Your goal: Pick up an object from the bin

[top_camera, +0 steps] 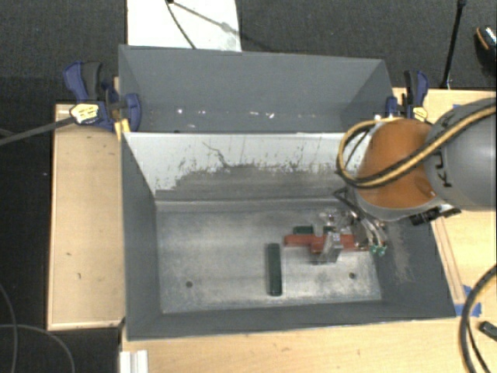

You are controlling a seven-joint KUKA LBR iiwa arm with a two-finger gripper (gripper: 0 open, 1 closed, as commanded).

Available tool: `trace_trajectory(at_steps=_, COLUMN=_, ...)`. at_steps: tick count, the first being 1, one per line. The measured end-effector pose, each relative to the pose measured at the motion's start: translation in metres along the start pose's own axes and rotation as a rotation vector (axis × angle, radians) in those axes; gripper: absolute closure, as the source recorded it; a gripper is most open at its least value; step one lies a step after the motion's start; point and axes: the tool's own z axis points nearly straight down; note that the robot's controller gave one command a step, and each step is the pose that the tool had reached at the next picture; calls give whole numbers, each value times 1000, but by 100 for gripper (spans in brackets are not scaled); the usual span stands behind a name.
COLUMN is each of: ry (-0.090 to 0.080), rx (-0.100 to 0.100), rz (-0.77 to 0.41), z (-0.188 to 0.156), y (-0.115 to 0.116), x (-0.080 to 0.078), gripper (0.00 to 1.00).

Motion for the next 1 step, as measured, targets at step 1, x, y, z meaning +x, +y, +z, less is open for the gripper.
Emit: trace_trajectory(at_steps=1, ry=1, rx=6, rz=3, z=-190, y=-27, x=22, gripper=100)
